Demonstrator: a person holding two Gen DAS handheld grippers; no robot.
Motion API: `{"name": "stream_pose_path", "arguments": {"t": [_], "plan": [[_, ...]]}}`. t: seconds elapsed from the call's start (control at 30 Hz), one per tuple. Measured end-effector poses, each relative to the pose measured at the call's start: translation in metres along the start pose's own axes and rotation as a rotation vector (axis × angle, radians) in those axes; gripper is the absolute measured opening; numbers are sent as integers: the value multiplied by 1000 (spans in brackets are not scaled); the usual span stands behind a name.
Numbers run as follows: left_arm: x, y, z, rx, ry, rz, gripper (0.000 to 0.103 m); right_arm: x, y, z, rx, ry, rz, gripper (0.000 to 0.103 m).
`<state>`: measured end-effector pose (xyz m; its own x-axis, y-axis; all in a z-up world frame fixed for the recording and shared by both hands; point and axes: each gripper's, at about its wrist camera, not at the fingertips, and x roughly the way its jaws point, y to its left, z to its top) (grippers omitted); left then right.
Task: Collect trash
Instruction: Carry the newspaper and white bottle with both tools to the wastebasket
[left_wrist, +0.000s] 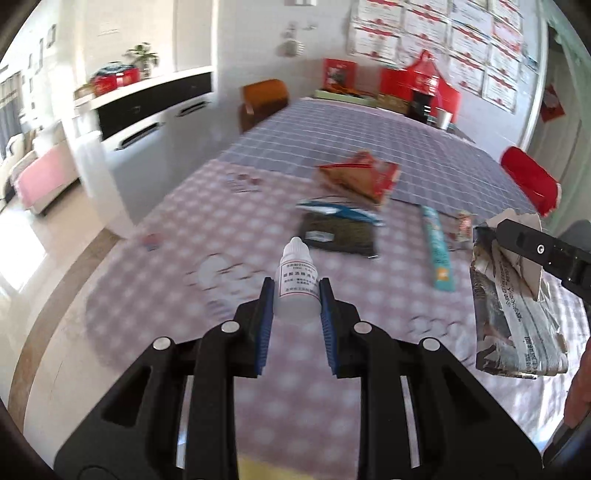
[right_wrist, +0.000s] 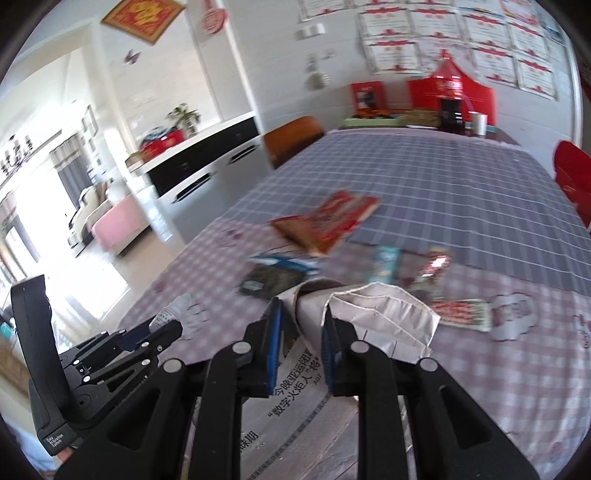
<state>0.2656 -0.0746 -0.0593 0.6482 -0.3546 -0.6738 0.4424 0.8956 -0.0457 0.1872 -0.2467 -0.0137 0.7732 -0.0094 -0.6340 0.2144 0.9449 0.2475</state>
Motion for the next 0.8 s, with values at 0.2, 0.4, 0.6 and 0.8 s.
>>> {"name": "stream_pose_path", "arguments": {"t": [0.2, 0.4, 0.6, 0.8], "plan": [[-21, 54, -23, -72, -17, 63, 24, 18, 64, -7, -82, 37, 82, 19], [-39, 111, -50, -169, -12, 136, 24, 37, 133, -17, -179, 82, 166, 19], [-55, 175, -85, -291, 19, 234, 24, 56, 204, -34, -275, 139, 259, 19], [-68, 233, -121, -404, 58, 325, 24, 74, 276, -56, -377, 196, 352, 19]]}}
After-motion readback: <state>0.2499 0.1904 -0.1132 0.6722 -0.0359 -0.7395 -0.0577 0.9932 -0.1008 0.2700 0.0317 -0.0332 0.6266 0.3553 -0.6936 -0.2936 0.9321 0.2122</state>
